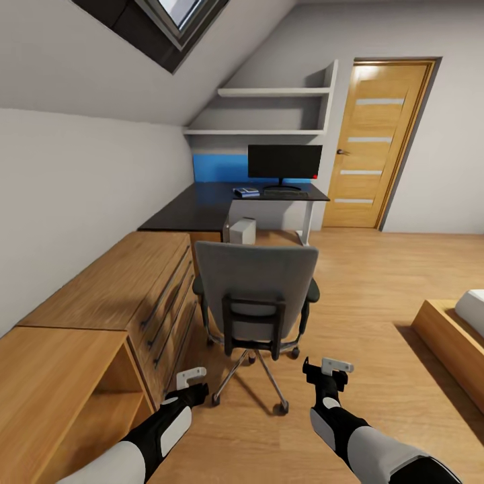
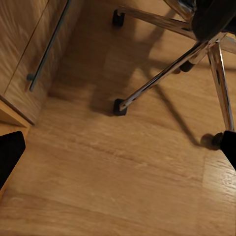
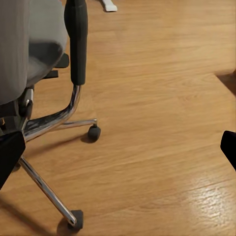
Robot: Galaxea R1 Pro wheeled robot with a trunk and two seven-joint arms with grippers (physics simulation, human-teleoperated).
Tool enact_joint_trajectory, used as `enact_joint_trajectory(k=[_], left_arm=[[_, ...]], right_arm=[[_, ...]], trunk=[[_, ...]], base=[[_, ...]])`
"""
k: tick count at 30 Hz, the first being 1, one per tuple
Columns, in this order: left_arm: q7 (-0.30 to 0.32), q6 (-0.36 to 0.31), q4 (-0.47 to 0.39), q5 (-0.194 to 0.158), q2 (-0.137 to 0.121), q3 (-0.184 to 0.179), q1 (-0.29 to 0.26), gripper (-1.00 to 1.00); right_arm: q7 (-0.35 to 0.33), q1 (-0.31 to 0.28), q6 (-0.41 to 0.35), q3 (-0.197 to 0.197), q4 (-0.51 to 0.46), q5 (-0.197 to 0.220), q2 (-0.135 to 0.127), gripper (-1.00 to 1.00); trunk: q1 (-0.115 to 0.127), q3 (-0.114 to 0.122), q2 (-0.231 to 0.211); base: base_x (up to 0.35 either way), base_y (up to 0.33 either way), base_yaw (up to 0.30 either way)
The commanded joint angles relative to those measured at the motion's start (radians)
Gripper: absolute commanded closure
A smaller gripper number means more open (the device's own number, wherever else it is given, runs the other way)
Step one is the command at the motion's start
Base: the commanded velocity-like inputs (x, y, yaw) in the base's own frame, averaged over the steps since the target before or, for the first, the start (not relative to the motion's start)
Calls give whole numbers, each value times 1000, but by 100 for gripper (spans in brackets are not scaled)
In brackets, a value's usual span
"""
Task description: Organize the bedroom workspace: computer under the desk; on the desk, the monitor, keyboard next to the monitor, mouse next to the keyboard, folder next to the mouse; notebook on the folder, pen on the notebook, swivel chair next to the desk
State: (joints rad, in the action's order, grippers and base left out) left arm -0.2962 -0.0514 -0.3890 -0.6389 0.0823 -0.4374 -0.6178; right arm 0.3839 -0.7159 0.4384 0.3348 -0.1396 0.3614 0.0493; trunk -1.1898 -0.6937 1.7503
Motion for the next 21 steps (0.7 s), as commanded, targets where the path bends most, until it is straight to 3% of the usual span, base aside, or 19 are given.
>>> enact_joint_trajectory(k=[1, 16, 21], left_arm=[[-9, -4, -2, -6, -1, -9, -1, -100], [-10, -4, -2, -6, -1, -8, -1, -100], [-9, -4, -2, -7, -1, -9, -1, -100]], right_arm=[[4, -1, 3, 9, 0, 8, 0, -100], [4, 1, 12, 10, 3, 9, 3, -100], [5, 1, 14, 10, 3, 8, 22, -100]], trunk=[[-4, -4, 8], [-61, -51, 113], [-81, -67, 148]], base=[[0, 0, 0], [0, 0, 0], [0, 0, 0]])
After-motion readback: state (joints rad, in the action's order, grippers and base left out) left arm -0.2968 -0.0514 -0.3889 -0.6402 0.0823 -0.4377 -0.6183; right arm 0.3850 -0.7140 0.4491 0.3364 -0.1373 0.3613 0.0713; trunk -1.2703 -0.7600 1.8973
